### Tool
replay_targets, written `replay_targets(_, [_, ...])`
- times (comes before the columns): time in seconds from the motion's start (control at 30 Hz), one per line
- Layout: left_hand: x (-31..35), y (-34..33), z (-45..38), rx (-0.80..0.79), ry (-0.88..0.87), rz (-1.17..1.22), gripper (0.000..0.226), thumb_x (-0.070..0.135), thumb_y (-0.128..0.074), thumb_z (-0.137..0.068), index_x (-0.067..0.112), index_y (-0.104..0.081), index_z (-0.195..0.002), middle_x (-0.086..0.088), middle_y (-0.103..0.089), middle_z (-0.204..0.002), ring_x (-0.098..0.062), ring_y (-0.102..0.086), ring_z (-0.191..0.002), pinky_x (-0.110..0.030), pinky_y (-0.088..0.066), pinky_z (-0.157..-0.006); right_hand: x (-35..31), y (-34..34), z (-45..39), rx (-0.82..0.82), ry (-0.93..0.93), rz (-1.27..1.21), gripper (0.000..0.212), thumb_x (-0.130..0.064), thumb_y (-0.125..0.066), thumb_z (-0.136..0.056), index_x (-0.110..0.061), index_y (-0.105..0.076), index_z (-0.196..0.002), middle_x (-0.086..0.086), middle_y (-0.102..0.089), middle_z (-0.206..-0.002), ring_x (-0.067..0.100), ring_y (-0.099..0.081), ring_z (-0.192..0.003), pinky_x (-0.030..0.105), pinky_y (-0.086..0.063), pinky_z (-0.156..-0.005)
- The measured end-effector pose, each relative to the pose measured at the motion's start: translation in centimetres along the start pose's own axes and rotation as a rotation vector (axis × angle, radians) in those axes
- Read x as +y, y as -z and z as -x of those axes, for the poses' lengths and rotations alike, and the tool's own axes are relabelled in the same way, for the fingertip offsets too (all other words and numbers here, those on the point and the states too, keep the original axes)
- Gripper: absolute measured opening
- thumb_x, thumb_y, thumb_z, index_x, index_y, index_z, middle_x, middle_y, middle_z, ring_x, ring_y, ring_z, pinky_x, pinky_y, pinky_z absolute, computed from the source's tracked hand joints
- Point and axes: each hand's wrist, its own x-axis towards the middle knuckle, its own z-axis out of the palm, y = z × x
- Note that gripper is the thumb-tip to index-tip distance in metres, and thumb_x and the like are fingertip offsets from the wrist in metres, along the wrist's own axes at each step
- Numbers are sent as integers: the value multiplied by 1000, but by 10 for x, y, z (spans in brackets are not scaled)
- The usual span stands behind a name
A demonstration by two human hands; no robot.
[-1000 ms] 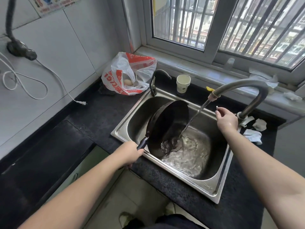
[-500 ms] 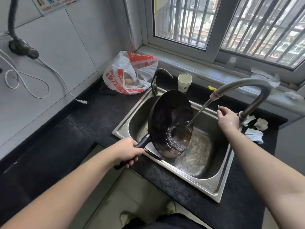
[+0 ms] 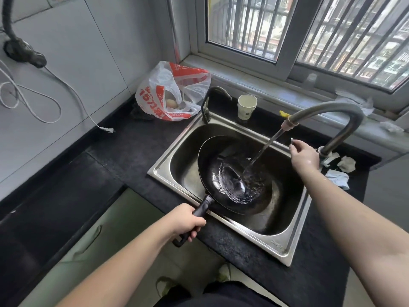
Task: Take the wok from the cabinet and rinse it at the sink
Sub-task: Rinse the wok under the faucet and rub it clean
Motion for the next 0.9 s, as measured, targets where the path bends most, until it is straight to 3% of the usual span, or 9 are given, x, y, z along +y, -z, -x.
replay_targets(0.27, [-3,-12,-15,39,47,-2,17,5,-54,-78,7,-50,-61,-11,-53,-54,-20,-47,-40,-24,-42,-42,-5,3,6,-4,-21,-9,34,-34,-54,-96,-27,-61,-129,0,-64,-126,21,-56,-118,25,-38,-91])
replay_targets(0.53, [0,-14,-21,63,53,-85,16,2,-53,-80,5,-48,-65,-8,-57,-51,-17,-52,-35,-24,-44,-38,-2,2,4,27,28,12,32,-33,-54,-96,-26,-64,-126,4,-67,-120,24,-58,-114,30,-41,-94])
replay_targets(0.73, [7,-6,-22,133,31,-364,13,20,-59,-68,11,-54,-61,-9,-67,-54,-21,-63,-44,-29,-52,-49,-5,2,7,40,11,-11,33,-36,-53,-96,-25,-63,-125,2,-66,-121,23,-57,-115,25,-35,-87])
replay_targets(0.9, [11,-6,-26,153,49,-557,23,31,-64,-75,15,-51,-63,0,-61,-47,-15,-60,-44,-25,-51,-55,-6,2,5,43,67,-3,33,-38,-58,-93,-21,-64,-121,3,-68,-118,23,-60,-112,28,-41,-90])
